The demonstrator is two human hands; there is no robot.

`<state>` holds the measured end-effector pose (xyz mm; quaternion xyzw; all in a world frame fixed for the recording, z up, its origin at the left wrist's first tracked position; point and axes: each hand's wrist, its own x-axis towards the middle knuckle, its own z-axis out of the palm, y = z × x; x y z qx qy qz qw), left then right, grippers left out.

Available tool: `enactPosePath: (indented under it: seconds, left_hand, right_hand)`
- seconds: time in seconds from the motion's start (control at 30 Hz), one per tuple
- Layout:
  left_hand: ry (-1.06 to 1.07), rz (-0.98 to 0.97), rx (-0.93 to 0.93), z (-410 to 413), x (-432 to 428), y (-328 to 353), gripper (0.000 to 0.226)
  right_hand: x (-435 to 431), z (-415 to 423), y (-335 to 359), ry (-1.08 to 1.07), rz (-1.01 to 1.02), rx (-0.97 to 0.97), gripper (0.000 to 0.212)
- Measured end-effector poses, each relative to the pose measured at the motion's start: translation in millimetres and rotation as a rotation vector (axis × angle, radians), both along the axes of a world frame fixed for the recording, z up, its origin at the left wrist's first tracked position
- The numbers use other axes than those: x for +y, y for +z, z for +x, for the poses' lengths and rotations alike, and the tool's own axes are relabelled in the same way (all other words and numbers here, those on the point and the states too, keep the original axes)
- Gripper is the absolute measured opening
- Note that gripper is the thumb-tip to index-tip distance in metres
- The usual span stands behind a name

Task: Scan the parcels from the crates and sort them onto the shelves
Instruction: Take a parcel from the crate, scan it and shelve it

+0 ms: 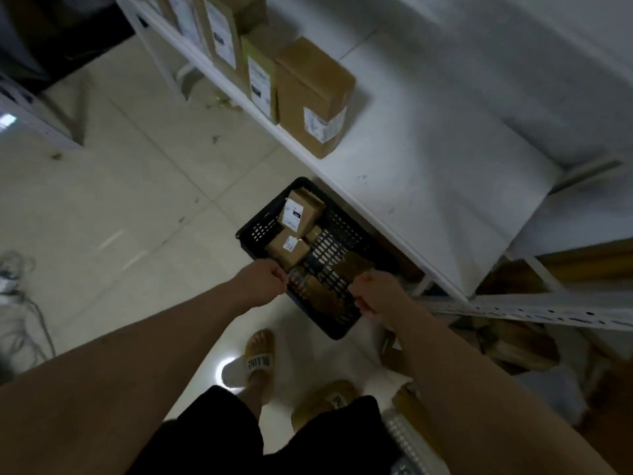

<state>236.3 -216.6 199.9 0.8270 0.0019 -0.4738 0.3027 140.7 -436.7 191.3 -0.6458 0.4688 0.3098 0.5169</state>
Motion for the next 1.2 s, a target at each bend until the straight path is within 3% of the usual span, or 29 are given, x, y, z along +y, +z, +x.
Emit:
enactPosePath:
  seconds: [0.17,0.37,0.53,0.77,0.9,1.07,1.2]
  left_hand:
    - [0.081,0.013,-0.044,36.8,15.6,-47.4,0.013]
    - [0.052,-0.012,-0.086,67.6,15.6,-132.4,0.044]
    - [0.074,-0.032,-0.098,84.5,12.1,-214.2,0.042]
    - [0.111,-0.017,-0.108,110.2,10.7,-309.1,0.044]
    - [0.158,-0.008,-0.112,116.3,13.9,-333.4,0.043]
    - [0.202,-0.001,-0.122,115.8,18.6,-341.6,0.035]
    - [0.221,0.011,-0.107,113.1,21.4,-335.6,0.034]
  right_hand:
    - [19.2,63.1,-48.1,0.146,-0.032,-0.034,0.036]
    - [20.6,140.0,-129.7,0.321,-0.076,-0.067,0.064]
    - [14.3,195.8,-211.5,0.475,-0.199,-0.143,0.062]
    - [9.2,254.9,-324.1,0.417,-0.233,-0.199,0.072]
    - [12.1,266.6,-361.7,0.393,-0.300,-0.255,0.080]
    - [9.8,270.4,-381.9,0.522,-0.420,-0.186,0.124]
    - [17.8,266.0,-381.1,0.571,-0.373,-0.086,0.120]
